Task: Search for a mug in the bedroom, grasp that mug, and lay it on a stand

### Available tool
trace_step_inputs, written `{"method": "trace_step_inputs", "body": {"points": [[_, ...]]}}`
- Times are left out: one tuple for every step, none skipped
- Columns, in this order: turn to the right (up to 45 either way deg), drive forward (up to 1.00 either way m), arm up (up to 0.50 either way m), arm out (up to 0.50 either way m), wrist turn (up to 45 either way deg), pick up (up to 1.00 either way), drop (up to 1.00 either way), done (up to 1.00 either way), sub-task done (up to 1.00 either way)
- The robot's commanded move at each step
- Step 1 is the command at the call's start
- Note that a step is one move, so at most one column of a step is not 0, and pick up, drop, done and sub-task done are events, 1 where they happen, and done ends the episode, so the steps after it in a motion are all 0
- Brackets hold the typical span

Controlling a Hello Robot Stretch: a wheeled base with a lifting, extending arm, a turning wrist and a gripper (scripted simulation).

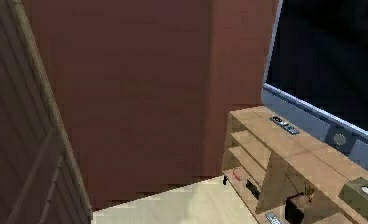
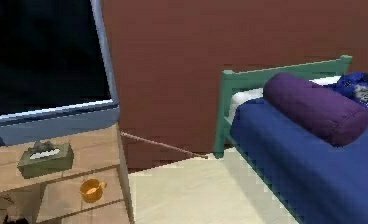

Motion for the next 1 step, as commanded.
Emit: {"method": "trace_step_inputs", "body": {"points": [[-27.0, 0.00, 0.00, 0.00, 0.0, 0.00, 0.00, 0.00, 0.00]]}}
